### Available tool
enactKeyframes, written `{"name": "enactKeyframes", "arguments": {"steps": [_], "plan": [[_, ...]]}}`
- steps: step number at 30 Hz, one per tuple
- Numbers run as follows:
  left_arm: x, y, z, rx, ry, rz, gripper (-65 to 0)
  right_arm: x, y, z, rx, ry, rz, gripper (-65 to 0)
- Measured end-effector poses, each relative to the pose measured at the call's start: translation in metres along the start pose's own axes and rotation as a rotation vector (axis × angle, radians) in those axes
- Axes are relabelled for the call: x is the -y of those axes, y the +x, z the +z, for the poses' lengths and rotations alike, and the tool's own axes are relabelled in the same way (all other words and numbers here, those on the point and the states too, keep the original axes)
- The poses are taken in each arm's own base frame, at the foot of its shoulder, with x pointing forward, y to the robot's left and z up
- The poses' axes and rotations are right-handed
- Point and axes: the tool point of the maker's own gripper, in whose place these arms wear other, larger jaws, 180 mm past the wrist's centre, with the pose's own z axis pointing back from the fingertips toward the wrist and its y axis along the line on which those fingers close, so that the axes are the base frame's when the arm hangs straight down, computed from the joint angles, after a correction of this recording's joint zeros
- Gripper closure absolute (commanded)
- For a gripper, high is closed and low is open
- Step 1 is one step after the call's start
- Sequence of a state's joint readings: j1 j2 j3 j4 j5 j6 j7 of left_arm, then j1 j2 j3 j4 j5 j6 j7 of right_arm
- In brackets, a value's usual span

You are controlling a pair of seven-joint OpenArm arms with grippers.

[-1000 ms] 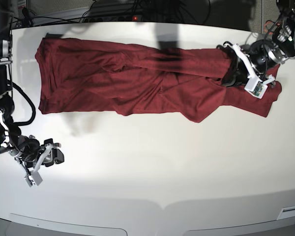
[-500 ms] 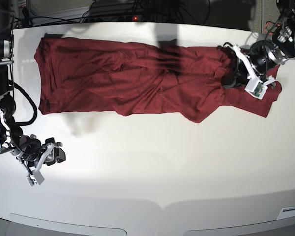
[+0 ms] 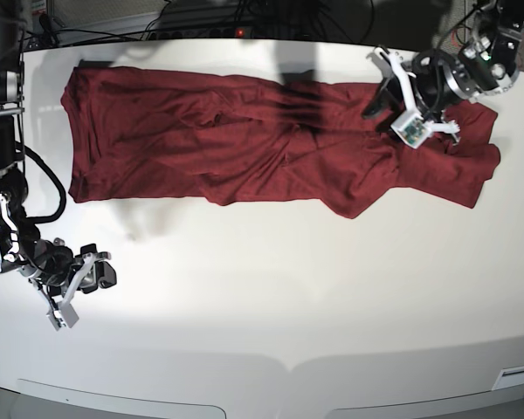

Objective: Fold the T-shirt properly
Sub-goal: 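Lift and tuck the bunched fabric inward with the left gripper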

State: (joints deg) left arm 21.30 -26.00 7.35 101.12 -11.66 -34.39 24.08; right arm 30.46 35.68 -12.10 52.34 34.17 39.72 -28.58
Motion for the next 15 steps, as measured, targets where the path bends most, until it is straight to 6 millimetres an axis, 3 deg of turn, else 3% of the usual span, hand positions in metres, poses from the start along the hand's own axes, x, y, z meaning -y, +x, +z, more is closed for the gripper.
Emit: {"name": "enactKeyframes", "arguments": {"steps": [6, 15], "plan": [[-0.032, -0.004, 0.002, -0.032, 0.174, -0.035, -17.6, 0.0, 0.0, 0.0, 0.0, 0.0, 0.0, -26.0], [-0.035, -0.008, 0.003, -0.056, 0.191, -0.068, -17.6, 0.0, 0.0, 0.0, 0.0, 0.0, 0.0, -26.1]]}}
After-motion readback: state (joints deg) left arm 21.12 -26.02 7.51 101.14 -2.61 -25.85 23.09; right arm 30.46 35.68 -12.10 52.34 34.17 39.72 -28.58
